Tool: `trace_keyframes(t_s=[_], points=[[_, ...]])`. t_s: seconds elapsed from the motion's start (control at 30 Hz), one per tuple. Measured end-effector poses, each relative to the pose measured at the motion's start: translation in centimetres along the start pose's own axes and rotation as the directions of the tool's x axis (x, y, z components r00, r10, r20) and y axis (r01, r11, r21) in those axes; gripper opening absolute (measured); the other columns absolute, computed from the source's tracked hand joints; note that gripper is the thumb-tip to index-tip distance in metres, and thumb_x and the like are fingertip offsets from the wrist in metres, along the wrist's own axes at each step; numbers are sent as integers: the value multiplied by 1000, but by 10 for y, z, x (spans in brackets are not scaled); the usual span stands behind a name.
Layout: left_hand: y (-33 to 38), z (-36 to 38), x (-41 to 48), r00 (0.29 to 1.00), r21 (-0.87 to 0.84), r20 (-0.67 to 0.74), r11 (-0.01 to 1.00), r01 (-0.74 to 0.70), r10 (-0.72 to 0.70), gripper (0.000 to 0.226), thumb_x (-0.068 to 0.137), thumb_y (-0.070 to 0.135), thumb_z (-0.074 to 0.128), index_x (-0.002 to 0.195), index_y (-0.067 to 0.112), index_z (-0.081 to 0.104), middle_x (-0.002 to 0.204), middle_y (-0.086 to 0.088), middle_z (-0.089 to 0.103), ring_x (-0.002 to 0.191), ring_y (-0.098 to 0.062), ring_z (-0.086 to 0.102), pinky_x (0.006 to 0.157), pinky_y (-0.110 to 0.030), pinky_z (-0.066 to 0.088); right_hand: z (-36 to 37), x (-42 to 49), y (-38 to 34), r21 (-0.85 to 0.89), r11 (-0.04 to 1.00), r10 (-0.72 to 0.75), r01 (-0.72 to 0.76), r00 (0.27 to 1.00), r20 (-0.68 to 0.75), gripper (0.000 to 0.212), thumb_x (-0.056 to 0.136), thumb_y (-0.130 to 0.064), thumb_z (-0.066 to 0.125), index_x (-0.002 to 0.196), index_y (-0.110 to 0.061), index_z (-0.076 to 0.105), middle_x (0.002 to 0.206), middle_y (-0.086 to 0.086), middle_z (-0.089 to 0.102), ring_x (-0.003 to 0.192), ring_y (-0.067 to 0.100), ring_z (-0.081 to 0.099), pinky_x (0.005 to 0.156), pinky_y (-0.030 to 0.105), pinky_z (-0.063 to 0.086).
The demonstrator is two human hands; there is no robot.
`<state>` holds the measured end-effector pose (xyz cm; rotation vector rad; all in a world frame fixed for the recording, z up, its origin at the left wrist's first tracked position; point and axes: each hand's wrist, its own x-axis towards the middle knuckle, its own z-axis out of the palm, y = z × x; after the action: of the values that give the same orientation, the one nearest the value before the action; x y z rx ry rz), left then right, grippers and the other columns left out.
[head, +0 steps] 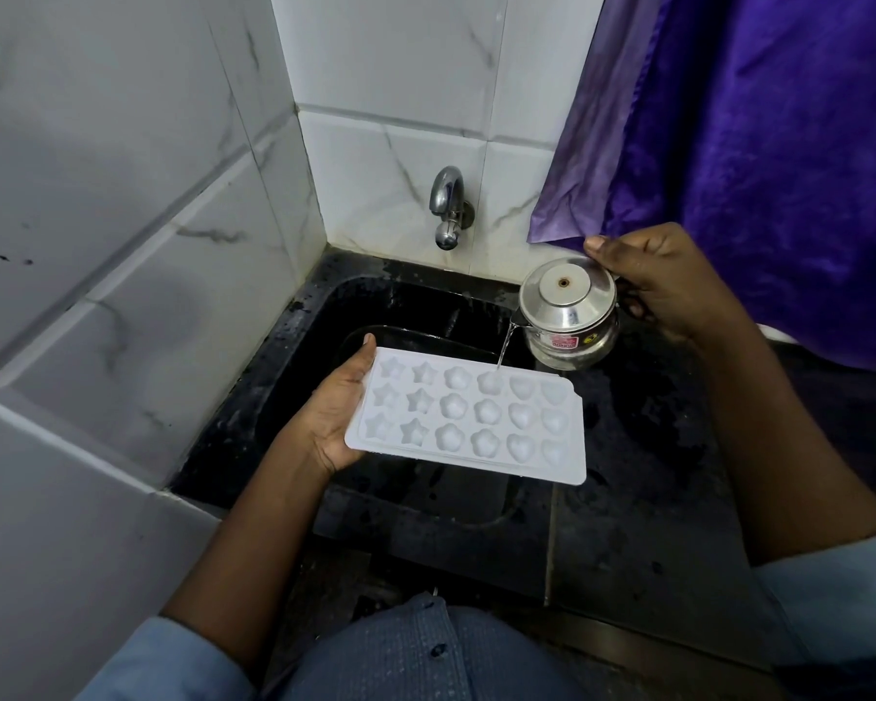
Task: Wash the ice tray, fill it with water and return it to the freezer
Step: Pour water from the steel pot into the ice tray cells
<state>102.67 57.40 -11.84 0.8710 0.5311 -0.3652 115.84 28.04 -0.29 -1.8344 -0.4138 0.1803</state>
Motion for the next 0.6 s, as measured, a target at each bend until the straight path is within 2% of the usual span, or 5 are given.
trace_keyframes(t_s=[0.13,0.23,0.43,0.53,0.6], points=[[0,0,1,1000,-1,-4,1000,2,-2,65,103,65,46,121,10,76,132,-21,72,110,-38,75,99,-56,53,0,2,3,8,1000,5,-5,1000,-1,52,103,-29,63,52,-19,64,44,-1,38,38,14,26,42,28,16],[-1,0,2,1000,-3,0,1000,7,-7,66,102,66,47,125,10,74,134,-21,71,115,-39,73,102,-57,52,3,2,3,13,1000,3,-3,1000,13,53,104,-30,62,52,-22,67,44,-1,38,39,16,25,44,31,15],[-3,2,3,1000,2,-5,1000,14,-14,68,101,67,47,127,10,73,133,-21,71,115,-39,73,100,-56,54,12,8,4,22,1000,-9,8,1000,27,55,103,-30,63,50,-18,58,44,-2,38,38,15,26,41,21,20],[-3,5,3,1000,7,-3,1000,12,-12,66,102,67,47,122,10,75,131,-20,72,112,-38,75,97,-56,55,14,13,5,14,1000,-15,14,999,38,55,102,-31,65,64,8,55,44,0,39,37,15,27,40,20,21],[-3,6,3,1000,3,1,1000,11,-11,66,103,66,45,119,10,77,129,-20,73,108,-37,76,94,-54,56,16,15,4,5,1000,-29,28,998,48,59,101,-33,66,72,16,53,46,2,40,39,17,27,41,23,20]])
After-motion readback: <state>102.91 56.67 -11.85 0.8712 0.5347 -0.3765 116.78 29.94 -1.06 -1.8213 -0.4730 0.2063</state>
